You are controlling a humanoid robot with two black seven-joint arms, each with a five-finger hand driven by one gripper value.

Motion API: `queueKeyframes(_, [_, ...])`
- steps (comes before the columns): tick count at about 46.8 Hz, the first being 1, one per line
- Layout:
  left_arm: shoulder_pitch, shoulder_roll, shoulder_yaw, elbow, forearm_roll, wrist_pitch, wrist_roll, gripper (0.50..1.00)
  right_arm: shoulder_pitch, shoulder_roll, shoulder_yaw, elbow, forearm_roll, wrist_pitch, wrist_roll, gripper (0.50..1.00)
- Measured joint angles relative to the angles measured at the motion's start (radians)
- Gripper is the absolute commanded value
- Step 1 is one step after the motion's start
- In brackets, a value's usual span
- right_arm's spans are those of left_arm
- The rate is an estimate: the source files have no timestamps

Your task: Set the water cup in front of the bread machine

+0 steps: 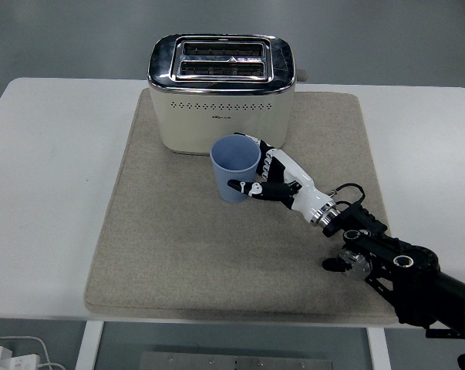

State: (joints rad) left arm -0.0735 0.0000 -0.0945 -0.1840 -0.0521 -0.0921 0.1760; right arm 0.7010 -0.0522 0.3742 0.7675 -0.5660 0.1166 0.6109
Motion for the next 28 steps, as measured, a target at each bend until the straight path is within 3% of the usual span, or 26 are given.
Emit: queueKeyframes(28, [0.000,0.000,0.001,-0.002,0.000,0.000,0.000,1.000,-0.019,-0.068,0.002,0.033,0.002,0.016,0.000,0.928])
